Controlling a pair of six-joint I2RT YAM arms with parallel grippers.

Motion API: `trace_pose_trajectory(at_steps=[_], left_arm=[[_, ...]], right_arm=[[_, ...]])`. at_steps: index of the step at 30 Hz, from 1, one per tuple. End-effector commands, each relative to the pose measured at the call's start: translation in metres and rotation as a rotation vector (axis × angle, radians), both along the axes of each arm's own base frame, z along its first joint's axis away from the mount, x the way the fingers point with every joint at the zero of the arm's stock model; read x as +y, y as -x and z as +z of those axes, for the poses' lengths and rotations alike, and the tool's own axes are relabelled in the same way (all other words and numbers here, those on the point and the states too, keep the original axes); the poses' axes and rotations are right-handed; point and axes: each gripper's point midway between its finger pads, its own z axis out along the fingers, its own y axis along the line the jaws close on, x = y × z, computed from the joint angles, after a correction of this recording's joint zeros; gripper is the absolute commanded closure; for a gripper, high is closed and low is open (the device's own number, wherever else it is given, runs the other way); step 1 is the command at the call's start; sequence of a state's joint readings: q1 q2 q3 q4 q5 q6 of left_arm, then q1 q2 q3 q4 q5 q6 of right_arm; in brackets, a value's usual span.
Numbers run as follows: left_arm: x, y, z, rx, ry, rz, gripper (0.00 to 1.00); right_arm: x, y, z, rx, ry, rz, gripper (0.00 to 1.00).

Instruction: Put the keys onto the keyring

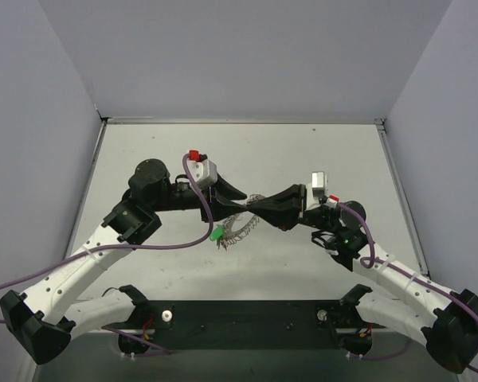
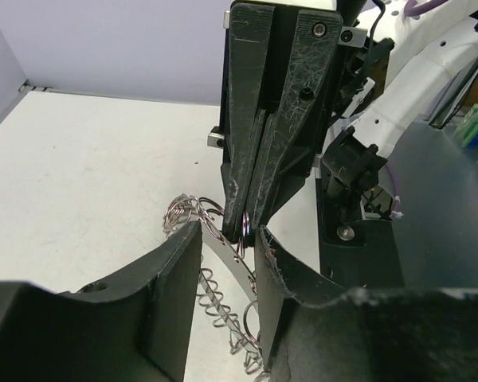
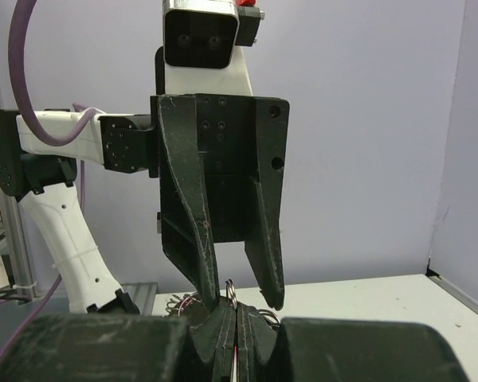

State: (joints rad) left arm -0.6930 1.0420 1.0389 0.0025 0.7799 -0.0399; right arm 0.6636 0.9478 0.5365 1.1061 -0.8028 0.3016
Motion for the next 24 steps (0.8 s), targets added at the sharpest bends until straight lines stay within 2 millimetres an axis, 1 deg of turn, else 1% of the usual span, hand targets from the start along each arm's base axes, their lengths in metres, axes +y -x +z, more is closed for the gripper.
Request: trace_pose_trajectory(at_steps=[1, 3, 9, 13, 14, 16, 18, 20, 21, 24], left_arm=[[0.0054, -0.0016, 0.0094, -0.027, -0.011, 0.04, 0.57], [0.0074, 0.0006, 0.0121, -0.03, -0.007, 0.042, 0.57], [0.0079, -0.0027, 0.0086, -0.046, -0.033, 0.05, 0.58], [0.0076, -0.0048, 0.0066, -0.044, -0.04, 0.057, 0.65], [0.0075, -0.0048, 0.0062, -0.042, -0.04, 0.057, 0.7], [0.0069, -0.0055, 0.0066, -0.042, -0.039, 0.057, 0.74], [0.0068, -0.0055, 0.0079, -0.044, -0.036, 0.057, 0.86], [0.0065, -0.0059, 0.0094, -0.041, -0.032, 0.059, 0.94], [0.0065, -0.0065, 0.0103, -0.044, -0.029, 0.062, 1.0], [0.0077, -0.007, 0.0135, -0.047, -0.023, 0.075, 1.0]], right_arm=[[-0.0125, 0.0228, 0.0482, -0.215, -0.12, 0.012, 1.0], [-0.0124, 0.0227, 0.0476, -0.215, -0.119, 0.012, 1.0], [-0.014, 0.0256, 0.0502, -0.226, -0.125, 0.015, 1.0], [-0.0139, 0.0259, 0.0492, -0.225, -0.12, 0.017, 1.0], [-0.0134, 0.0263, 0.0486, -0.224, -0.118, 0.019, 1.0], [-0.0136, 0.0261, 0.0488, -0.227, -0.118, 0.019, 1.0], [-0.0129, 0.0254, 0.046, -0.219, -0.114, 0.02, 1.0], [-0.0131, 0.0257, 0.0464, -0.22, -0.115, 0.02, 1.0], [-0.0125, 0.026, 0.0452, -0.217, -0.113, 0.023, 1.0], [-0.0119, 0.0264, 0.0448, -0.212, -0.109, 0.031, 1.0]])
